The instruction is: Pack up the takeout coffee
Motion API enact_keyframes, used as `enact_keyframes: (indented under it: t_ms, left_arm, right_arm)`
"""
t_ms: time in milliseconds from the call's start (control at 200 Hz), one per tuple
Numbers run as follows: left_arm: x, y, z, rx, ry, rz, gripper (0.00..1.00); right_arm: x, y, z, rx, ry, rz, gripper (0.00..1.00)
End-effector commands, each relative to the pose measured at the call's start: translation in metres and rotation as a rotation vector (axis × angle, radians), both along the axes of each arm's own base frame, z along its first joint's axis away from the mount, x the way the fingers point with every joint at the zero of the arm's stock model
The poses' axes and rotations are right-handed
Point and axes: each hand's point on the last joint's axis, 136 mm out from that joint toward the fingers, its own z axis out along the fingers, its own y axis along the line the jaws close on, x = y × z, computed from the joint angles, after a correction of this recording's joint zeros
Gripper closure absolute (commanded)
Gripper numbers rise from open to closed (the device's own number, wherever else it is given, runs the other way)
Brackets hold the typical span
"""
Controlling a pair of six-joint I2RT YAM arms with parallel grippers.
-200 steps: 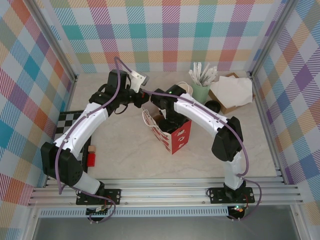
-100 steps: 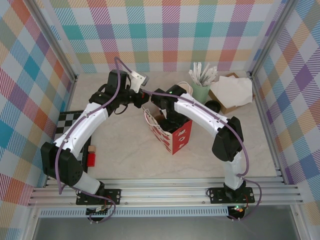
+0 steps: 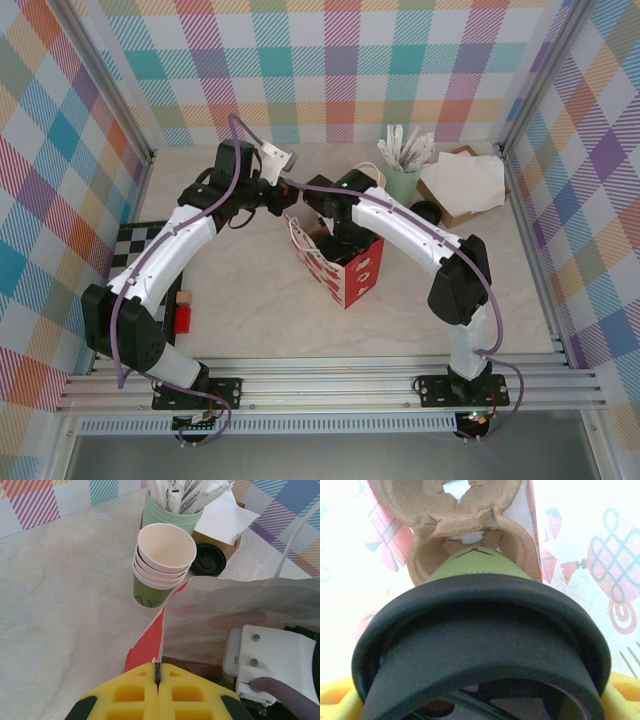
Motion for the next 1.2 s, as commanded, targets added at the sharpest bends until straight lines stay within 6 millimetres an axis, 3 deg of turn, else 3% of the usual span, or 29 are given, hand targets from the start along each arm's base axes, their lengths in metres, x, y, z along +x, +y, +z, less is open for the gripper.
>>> enact_keyframes:
  t_ms: [0, 515, 1195]
  left_arm:
    - [0.003, 0.000, 0.011, -0.029, -0.010, -0.001, 1.00]
    - [0.004, -0.002, 0.007, -0.034, 0.008, -0.003, 1.00]
    - [0.003, -0.002, 0.006, -0.034, 0.007, -0.005, 1.00]
  right_arm:
    - [0.003, -0.004, 0.014, 0.033, -0.050, 0.007, 0.46]
    - [0.006, -0.008, -0.013, 0.020, -0.045, 0.012, 0.46]
    - [0.004, -0.006, -0.018, 0.028, -0.034, 0.018, 0.46]
